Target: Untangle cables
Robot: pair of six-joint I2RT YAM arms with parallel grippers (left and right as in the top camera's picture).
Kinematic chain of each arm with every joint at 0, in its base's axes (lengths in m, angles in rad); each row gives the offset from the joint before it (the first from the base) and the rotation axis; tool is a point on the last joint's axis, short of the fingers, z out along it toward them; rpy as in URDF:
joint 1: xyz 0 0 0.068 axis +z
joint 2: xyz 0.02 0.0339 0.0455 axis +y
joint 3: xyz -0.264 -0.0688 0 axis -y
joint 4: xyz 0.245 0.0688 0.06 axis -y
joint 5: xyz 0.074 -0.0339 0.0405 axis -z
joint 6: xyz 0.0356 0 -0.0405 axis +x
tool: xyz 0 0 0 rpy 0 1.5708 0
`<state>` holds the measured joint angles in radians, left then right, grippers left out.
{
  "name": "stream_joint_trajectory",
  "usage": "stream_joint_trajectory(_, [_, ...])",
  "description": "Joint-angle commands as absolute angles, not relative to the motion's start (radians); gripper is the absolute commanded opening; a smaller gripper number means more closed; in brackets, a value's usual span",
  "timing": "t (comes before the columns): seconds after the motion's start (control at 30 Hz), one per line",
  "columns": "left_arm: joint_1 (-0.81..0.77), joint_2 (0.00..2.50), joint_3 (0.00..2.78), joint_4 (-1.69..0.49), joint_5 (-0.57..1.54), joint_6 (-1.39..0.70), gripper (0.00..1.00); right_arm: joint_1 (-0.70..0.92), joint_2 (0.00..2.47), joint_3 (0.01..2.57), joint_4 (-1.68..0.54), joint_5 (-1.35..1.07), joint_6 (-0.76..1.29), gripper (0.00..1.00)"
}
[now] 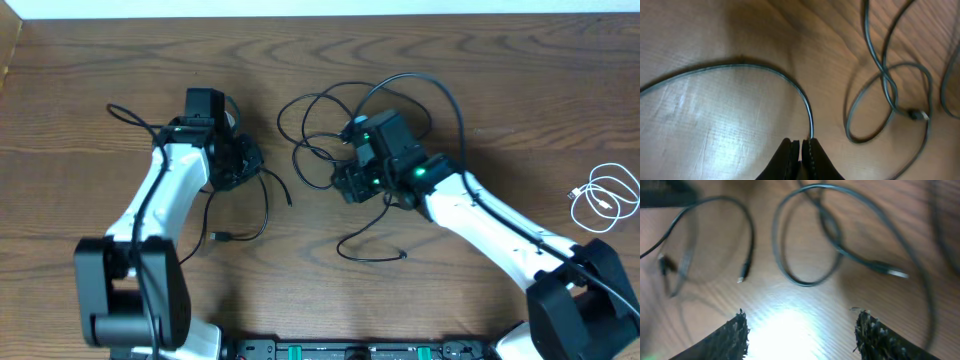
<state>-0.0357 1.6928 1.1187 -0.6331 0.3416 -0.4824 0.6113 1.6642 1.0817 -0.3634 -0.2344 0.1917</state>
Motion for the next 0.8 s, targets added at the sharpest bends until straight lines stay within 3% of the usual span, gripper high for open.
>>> stream_joint_trajectory(0.0, [-0.028, 1.768, 1.117, -0.583, 0.347, -0.503, 0.07, 0.662, 1.698, 1.085, -0.316, -0.284, 0.155, 0.7])
stream_joint_trajectory(0.13, [-0.023, 1.828, 1.117, -0.537, 0.347, -0.507, 0.08, 0.704, 1.708, 1.085, -0.24, -0.283, 0.155, 0.73])
stream_joint_trajectory(0.53, [-0.023, 2.019, 1.117, -0.477, 0.36, -0.522, 0.08, 0.801, 1.776, 1.085, -0.094, -0.148, 0.194, 0.68])
stream_joint_trajectory(0.77, [-0.023, 2.052, 1.117, -0.491, 0.367, -0.522, 0.08, 0.817, 1.898, 1.085, 0.025, -0.102, 0.194, 0.73])
